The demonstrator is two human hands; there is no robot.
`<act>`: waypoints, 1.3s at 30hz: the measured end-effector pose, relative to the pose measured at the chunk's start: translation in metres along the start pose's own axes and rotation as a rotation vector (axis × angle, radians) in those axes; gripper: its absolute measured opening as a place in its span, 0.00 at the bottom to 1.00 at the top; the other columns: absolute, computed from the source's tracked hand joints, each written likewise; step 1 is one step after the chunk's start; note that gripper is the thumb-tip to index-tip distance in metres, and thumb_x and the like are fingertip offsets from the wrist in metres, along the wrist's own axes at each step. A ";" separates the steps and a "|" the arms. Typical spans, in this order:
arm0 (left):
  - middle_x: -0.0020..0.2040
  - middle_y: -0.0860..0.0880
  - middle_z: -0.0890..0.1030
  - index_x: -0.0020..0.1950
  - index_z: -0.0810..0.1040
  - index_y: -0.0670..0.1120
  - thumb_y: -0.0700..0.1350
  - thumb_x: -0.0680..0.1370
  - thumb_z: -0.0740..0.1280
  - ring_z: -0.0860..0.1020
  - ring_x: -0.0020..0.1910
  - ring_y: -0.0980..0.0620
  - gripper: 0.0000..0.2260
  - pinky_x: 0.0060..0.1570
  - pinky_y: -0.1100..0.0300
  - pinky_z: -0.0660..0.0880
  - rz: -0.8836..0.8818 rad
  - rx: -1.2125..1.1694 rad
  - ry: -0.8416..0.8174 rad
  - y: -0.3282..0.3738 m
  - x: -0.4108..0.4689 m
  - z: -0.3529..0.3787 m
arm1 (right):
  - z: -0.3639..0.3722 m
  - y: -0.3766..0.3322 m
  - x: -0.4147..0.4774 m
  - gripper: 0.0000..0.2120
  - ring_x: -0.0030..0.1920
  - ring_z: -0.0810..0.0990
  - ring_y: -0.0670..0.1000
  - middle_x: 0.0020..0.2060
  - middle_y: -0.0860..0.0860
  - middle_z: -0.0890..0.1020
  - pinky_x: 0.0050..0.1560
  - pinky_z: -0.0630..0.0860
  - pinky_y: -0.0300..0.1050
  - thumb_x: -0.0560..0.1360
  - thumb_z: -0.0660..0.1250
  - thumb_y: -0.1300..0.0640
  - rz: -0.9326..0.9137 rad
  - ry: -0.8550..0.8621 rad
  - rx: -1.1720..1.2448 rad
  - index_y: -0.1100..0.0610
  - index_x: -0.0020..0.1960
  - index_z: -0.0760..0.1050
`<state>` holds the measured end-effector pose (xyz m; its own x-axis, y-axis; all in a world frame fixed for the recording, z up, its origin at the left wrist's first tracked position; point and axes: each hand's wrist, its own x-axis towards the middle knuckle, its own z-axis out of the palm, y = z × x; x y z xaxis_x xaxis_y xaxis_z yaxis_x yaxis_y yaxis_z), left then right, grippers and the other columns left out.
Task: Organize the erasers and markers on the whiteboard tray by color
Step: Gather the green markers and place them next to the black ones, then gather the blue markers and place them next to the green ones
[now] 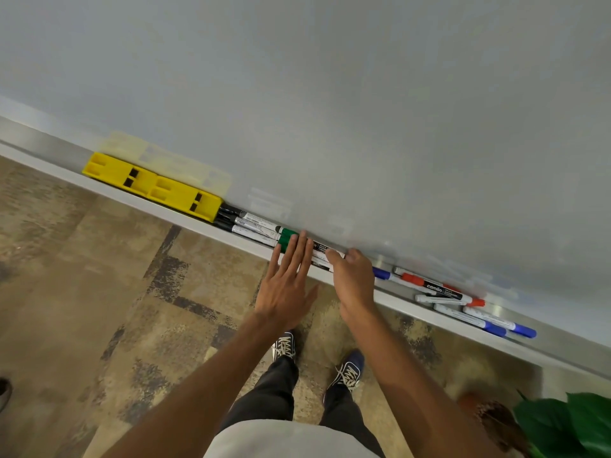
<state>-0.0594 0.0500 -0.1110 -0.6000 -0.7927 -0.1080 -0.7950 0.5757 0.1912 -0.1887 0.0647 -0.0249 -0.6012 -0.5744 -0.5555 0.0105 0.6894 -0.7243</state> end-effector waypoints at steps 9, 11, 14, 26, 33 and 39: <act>0.82 0.43 0.37 0.81 0.34 0.43 0.62 0.81 0.56 0.33 0.80 0.45 0.42 0.78 0.41 0.37 -0.038 0.091 -0.044 0.002 0.000 -0.003 | -0.010 0.004 -0.006 0.08 0.41 0.72 0.47 0.37 0.40 0.71 0.40 0.68 0.40 0.77 0.65 0.56 -0.075 -0.088 -0.035 0.47 0.42 0.69; 0.82 0.42 0.36 0.80 0.33 0.43 0.61 0.80 0.58 0.32 0.80 0.45 0.43 0.78 0.40 0.36 -0.051 0.099 -0.054 0.005 0.000 -0.005 | -0.018 0.007 -0.011 0.10 0.56 0.78 0.50 0.54 0.45 0.80 0.55 0.76 0.45 0.79 0.64 0.56 -0.172 -0.069 -0.191 0.53 0.60 0.76; 0.82 0.42 0.36 0.81 0.34 0.43 0.61 0.79 0.59 0.33 0.80 0.45 0.44 0.78 0.39 0.38 -0.049 0.052 -0.055 0.009 0.000 -0.009 | -0.040 0.016 -0.010 0.15 0.54 0.82 0.52 0.58 0.51 0.81 0.52 0.81 0.51 0.78 0.67 0.57 -0.429 0.118 -0.489 0.56 0.65 0.76; 0.81 0.38 0.57 0.78 0.63 0.40 0.43 0.80 0.66 0.52 0.81 0.41 0.28 0.78 0.43 0.54 0.016 -0.273 0.073 0.065 -0.010 -0.032 | -0.096 0.036 0.012 0.10 0.28 0.82 0.58 0.31 0.55 0.83 0.27 0.70 0.43 0.61 0.74 0.69 -0.629 0.131 -1.223 0.60 0.40 0.80; 0.75 0.39 0.68 0.72 0.71 0.41 0.38 0.77 0.69 0.67 0.74 0.39 0.23 0.70 0.42 0.68 -0.004 -0.368 0.129 0.090 -0.009 -0.036 | -0.104 0.042 0.016 0.17 0.27 0.81 0.56 0.28 0.53 0.82 0.25 0.72 0.42 0.52 0.79 0.69 -0.695 0.145 -1.255 0.58 0.37 0.79; 0.72 0.40 0.72 0.70 0.72 0.42 0.39 0.78 0.69 0.71 0.71 0.40 0.21 0.67 0.43 0.71 -0.003 -0.403 0.129 0.105 -0.005 -0.038 | -0.119 0.056 0.024 0.15 0.30 0.82 0.56 0.32 0.55 0.83 0.28 0.76 0.44 0.57 0.79 0.67 -0.735 0.135 -1.220 0.59 0.42 0.80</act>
<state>-0.1368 0.1067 -0.0532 -0.5616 -0.8273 0.0090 -0.6825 0.4694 0.5602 -0.2971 0.1424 -0.0303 -0.2396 -0.9632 -0.1218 -0.9707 0.2400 0.0115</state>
